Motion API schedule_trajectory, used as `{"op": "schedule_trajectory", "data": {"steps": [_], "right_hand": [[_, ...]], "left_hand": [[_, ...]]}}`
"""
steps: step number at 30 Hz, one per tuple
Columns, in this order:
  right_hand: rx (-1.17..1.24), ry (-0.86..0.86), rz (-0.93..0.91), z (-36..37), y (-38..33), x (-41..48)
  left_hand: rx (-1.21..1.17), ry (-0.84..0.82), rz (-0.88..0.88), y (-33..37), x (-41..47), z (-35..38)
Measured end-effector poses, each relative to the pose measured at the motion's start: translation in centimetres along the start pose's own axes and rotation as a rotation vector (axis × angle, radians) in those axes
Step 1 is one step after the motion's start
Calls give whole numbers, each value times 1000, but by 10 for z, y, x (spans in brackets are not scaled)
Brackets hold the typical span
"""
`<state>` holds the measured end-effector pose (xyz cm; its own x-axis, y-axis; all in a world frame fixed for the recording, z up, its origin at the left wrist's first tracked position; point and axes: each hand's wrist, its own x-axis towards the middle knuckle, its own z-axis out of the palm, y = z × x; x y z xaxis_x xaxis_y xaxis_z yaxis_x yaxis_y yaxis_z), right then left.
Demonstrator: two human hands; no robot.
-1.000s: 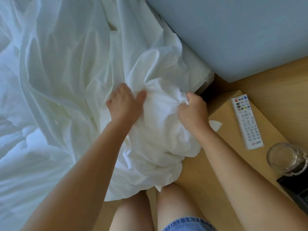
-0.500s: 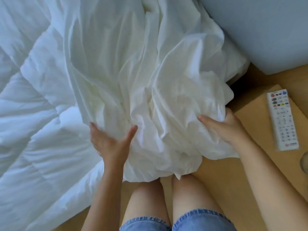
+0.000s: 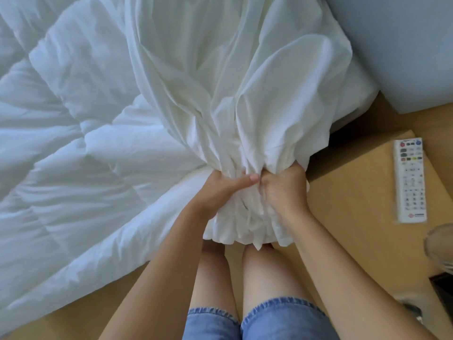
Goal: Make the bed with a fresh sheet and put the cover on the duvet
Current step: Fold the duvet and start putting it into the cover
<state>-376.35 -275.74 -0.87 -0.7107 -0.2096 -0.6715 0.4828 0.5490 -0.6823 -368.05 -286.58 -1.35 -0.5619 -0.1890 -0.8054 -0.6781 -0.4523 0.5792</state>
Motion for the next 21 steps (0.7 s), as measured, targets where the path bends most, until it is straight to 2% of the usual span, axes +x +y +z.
{"op": "schedule_trajectory", "data": {"steps": [2,5,8,10,12,14,17,19,21], "right_hand": [[23,-14,-26,4,-1,-6],[128,91,7,-19,0,4],[266,173,120,-47,13,16],[267,129,166,-48,24,16],[233,117,170,-44,31,17],[161,135,123,-47,35,23],[7,162,37,-56,38,39],[-120,184,3,-60,45,48],[-333,208,-2,-60,51,51]], "left_hand": [[9,82,19,0,-2,1],[133,295,23,6,-8,-35],[202,657,-31,0,-37,-119],[252,870,-134,-15,-60,-174],[338,1012,-210,-31,-69,-200],[457,1008,-211,-44,-63,-193],[490,844,-194,-70,-49,-155],[363,780,-199,-89,-49,-137],[189,796,-212,-105,-57,-131]]}}
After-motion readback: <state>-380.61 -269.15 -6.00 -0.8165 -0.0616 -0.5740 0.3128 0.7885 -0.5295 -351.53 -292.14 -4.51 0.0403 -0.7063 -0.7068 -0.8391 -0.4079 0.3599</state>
